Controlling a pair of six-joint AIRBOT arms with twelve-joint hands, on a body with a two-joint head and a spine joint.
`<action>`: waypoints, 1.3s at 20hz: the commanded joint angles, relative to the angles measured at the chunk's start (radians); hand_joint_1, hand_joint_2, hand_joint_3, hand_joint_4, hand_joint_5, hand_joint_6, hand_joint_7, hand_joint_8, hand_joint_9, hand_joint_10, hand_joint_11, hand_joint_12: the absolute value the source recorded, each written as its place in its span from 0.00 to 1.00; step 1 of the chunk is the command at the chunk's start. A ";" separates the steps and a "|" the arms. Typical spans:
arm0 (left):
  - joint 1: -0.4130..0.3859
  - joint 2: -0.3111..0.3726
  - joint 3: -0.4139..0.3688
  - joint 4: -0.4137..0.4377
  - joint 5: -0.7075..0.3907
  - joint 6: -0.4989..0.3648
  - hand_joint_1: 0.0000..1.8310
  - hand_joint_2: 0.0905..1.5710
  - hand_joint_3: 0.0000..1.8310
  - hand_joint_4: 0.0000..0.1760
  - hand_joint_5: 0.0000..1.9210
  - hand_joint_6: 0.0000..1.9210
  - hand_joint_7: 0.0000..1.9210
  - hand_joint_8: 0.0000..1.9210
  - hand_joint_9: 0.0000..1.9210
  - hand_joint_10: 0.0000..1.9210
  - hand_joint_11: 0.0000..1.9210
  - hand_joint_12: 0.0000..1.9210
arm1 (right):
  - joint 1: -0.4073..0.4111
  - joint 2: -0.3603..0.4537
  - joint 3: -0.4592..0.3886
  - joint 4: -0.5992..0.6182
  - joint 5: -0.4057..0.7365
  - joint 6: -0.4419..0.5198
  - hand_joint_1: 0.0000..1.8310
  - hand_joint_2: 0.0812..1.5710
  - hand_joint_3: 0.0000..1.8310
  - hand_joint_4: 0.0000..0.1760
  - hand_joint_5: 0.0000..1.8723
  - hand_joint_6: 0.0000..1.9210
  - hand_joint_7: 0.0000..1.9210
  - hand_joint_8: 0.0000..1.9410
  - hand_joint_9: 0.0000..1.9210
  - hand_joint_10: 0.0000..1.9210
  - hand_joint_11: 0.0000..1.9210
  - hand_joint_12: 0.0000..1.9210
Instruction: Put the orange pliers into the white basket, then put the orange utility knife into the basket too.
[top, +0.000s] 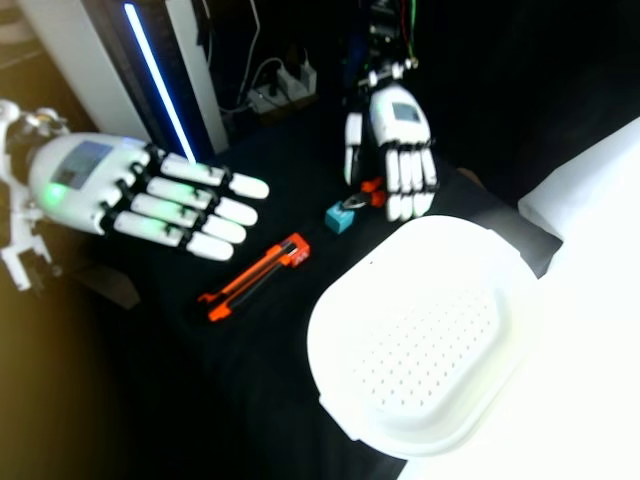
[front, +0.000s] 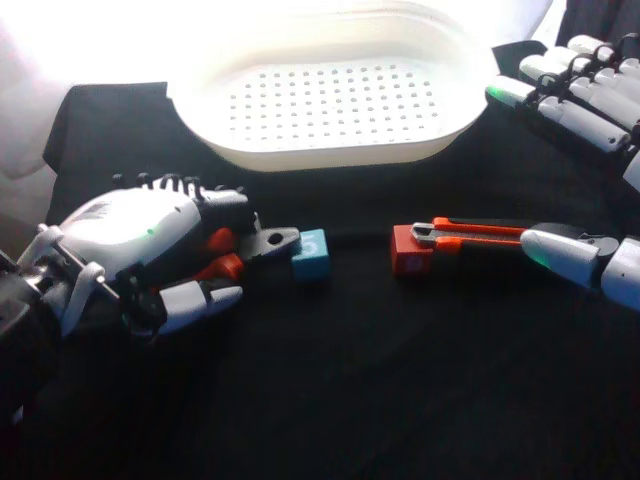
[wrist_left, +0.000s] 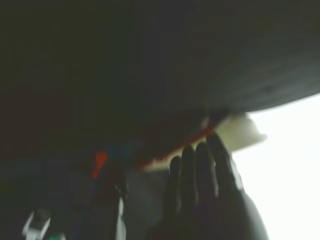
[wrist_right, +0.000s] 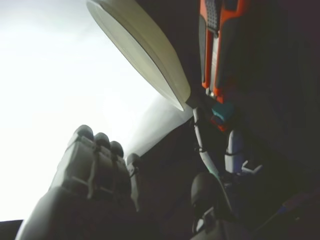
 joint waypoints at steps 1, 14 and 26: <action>-0.006 -0.012 0.003 0.007 -0.087 -0.022 0.60 0.84 0.00 0.07 0.34 0.99 0.40 0.99 0.45 1.00 0.48 1.00 | 0.006 0.000 0.003 -0.012 0.127 0.003 0.19 0.81 0.00 0.43 0.00 0.00 0.00 0.00 0.00 0.00 0.00 0.00; -0.291 0.068 0.038 0.137 -0.135 -0.015 0.78 0.77 0.00 0.34 0.51 1.00 0.66 1.00 0.77 1.00 0.82 1.00 | 0.003 -0.012 0.009 -0.009 0.126 0.006 0.18 0.83 0.00 0.66 0.00 0.00 0.00 0.00 0.00 0.00 0.00 0.00; -0.519 -0.275 0.480 -0.083 0.445 0.144 0.57 0.70 0.31 0.08 0.27 0.96 0.31 0.96 0.45 1.00 0.54 1.00 | -0.007 -0.034 0.026 -0.012 0.126 0.048 0.24 0.82 0.00 0.63 0.00 0.00 0.00 0.00 0.00 0.00 0.00 0.00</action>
